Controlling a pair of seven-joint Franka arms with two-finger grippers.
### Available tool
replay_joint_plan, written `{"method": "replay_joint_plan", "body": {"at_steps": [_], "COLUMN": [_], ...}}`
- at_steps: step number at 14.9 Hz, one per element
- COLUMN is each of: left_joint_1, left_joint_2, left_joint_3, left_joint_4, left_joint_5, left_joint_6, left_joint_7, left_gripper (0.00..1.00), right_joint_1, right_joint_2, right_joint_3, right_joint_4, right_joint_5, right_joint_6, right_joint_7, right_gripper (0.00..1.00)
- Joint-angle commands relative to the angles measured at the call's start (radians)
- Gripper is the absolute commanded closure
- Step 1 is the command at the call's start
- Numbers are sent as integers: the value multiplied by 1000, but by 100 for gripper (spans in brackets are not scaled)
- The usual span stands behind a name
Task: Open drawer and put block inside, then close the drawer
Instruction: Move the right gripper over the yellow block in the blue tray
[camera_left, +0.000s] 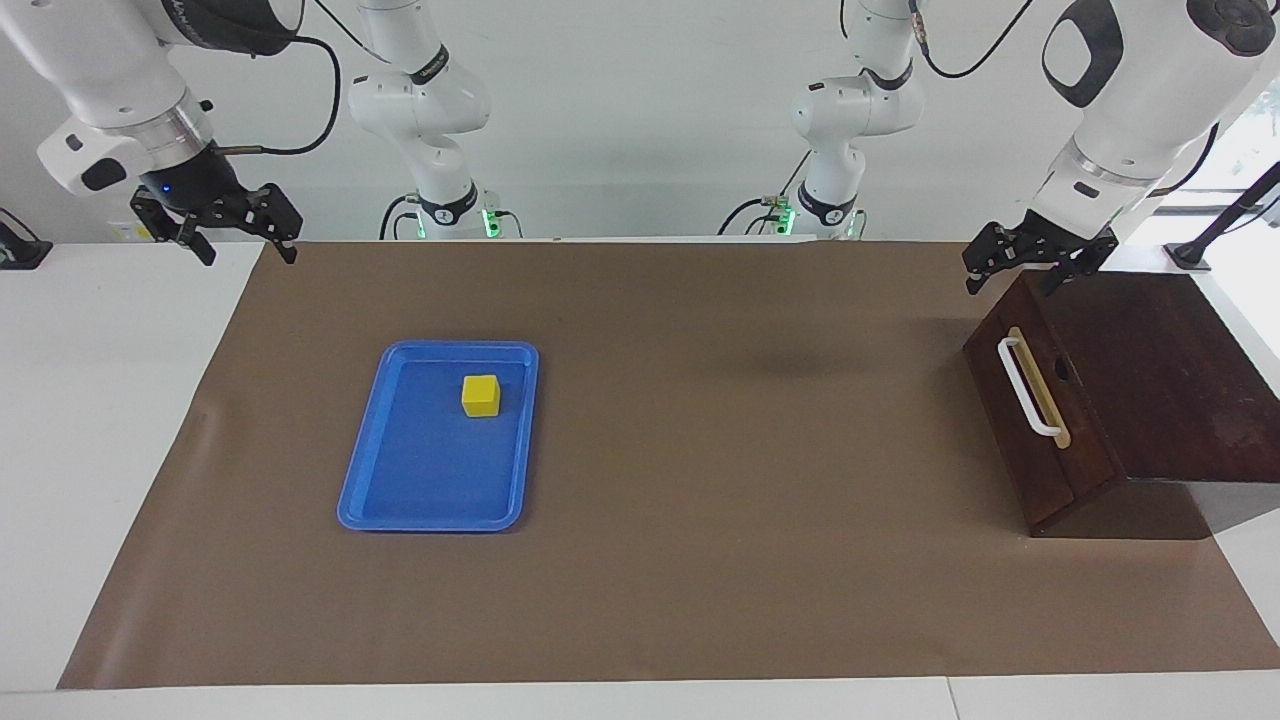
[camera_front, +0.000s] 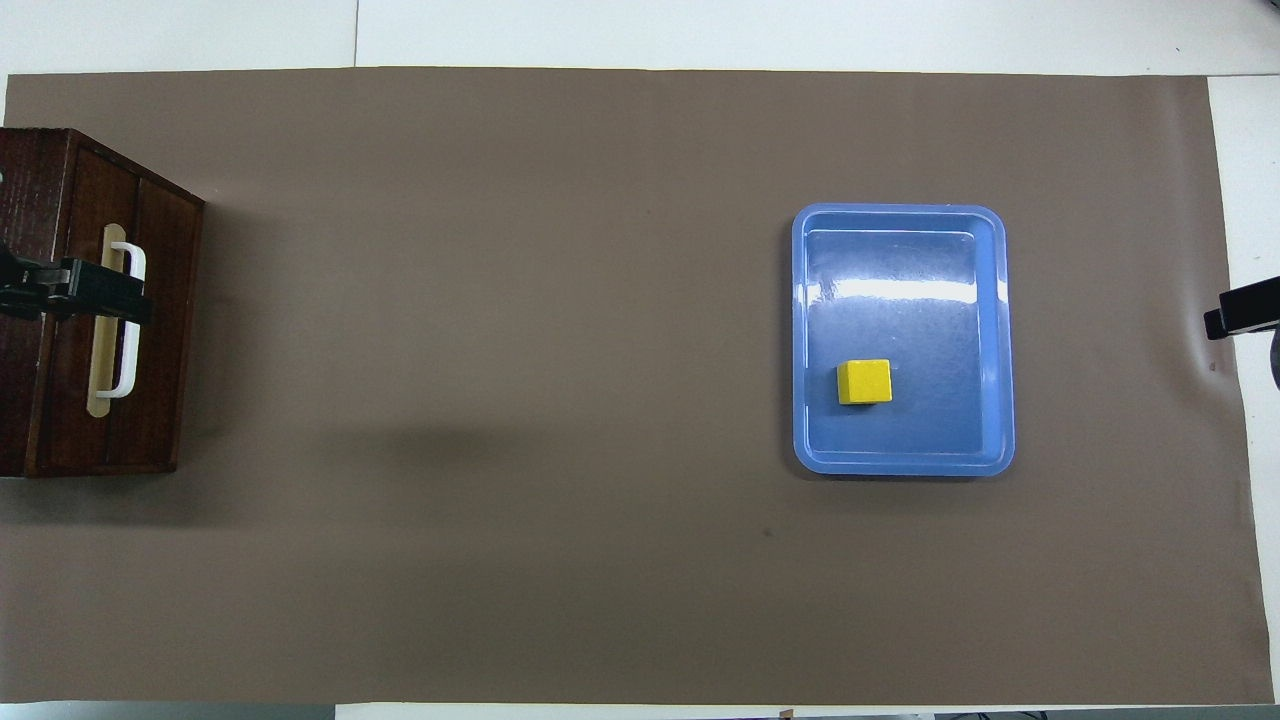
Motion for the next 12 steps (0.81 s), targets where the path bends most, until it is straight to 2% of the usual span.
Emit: {"method": "replay_joint_plan", "body": {"at_steps": [1, 8, 12], "left_joint_1": [-7, -4, -5], "left_joint_2": [-14, -19, -18], "left_joint_3": [5, 6, 6], "left_joint_4": [-6, -13, -12], "left_joint_5": [-5, -5, -5], "left_joint_6": [-10, -1, -1], "left_joint_7": [12, 15, 11], "left_gripper": [0, 0, 0], "right_joint_1": [-3, -8, -2], "right_joint_2": [-8, -10, -30], "right_joint_3": [6, 6, 6], "right_joint_4": [-10, -14, -124], "right_joint_5": [-16, 10, 102], "right_joint_6": [9, 26, 35], "right_joint_7": [13, 24, 319], "right_gripper": [0, 0, 0]}}
